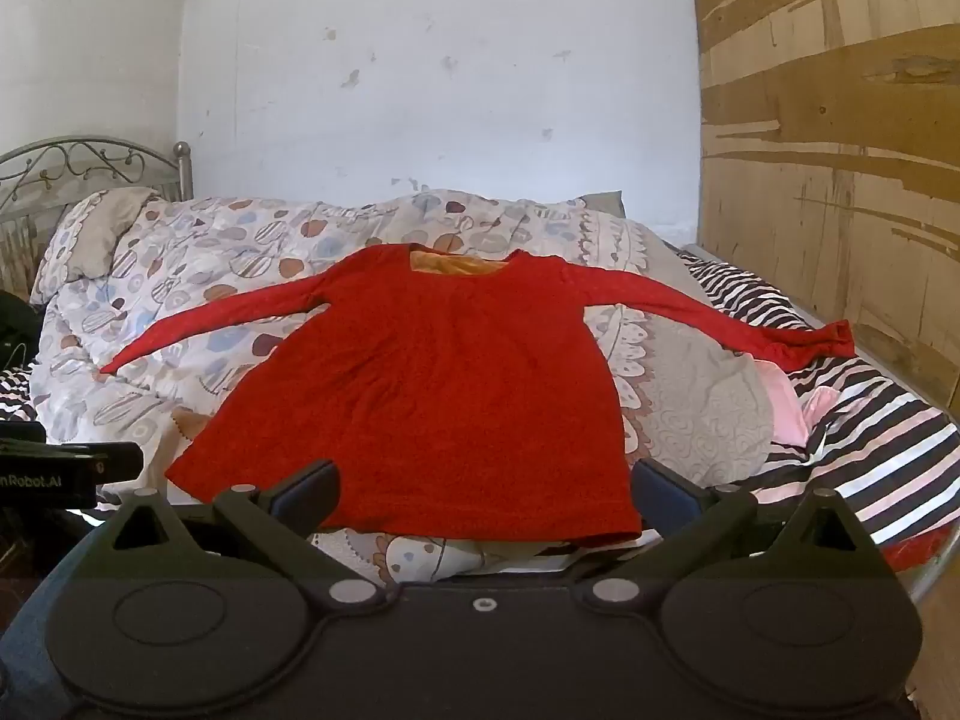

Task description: Fold small clothes

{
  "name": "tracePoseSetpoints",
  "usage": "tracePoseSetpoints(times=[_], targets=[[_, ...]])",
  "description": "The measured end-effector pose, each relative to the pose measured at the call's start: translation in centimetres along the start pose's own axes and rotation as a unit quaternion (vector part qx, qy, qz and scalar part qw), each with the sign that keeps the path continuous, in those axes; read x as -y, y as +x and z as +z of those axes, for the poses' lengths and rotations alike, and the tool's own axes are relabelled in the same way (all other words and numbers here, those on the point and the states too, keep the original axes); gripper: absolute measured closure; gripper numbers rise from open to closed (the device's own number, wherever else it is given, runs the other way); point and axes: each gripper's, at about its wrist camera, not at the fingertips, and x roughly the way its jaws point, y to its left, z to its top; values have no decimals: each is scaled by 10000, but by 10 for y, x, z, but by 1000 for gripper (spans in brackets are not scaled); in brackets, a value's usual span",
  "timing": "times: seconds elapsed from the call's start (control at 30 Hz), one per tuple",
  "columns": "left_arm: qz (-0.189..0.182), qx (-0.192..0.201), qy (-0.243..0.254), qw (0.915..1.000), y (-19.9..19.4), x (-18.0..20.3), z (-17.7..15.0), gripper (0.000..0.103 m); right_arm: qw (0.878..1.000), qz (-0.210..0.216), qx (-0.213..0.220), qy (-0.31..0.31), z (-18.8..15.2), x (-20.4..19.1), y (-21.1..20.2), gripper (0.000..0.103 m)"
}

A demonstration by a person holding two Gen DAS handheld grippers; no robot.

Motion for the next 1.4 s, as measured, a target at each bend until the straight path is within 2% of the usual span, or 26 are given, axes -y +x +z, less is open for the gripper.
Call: tracePoseSetpoints(times=[0.7,1.4], targets=[[47,-102,-8,9999,5,-3,-3,0,10000,-23,-32,67,0,1,1,0],[43,-7,-18,10000,-2,-4,-3,0,9999,4,12,111,-2,3,2,0]])
